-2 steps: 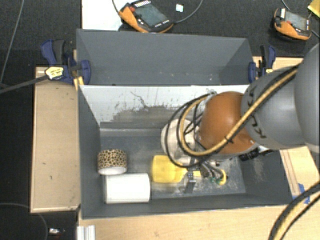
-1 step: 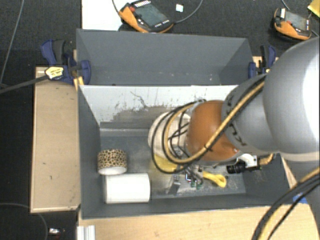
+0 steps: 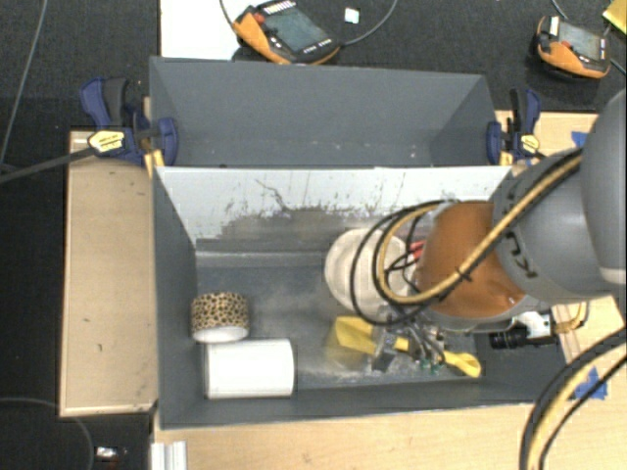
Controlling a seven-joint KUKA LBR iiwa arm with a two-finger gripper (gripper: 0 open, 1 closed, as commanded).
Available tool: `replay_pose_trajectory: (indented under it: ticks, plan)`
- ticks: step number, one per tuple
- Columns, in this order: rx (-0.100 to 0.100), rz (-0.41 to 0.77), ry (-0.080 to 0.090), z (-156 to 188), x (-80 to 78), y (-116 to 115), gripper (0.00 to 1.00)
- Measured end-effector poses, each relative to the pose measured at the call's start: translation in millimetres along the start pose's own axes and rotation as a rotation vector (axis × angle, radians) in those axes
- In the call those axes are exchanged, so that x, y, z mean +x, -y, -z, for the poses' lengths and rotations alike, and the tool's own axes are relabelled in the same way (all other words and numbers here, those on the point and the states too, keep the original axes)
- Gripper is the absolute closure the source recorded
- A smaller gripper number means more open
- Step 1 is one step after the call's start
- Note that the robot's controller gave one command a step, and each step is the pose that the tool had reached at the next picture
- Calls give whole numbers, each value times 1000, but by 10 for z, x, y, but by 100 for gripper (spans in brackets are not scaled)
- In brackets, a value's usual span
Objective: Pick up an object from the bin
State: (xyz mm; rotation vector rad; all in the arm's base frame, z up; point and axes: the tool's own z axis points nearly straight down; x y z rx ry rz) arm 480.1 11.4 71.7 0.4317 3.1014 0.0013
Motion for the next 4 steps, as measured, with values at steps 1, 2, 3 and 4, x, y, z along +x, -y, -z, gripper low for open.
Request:
replay_pose_trajectory:
  ticks: [1,2,3,4]
  plan:
    - [0,0,0,0,0,0,100]
    - [-1,0,2,134,0,-1,100]
    - [1,3,-5,580,14,4,100]
    - [1,4,-4,848,4,3,100]
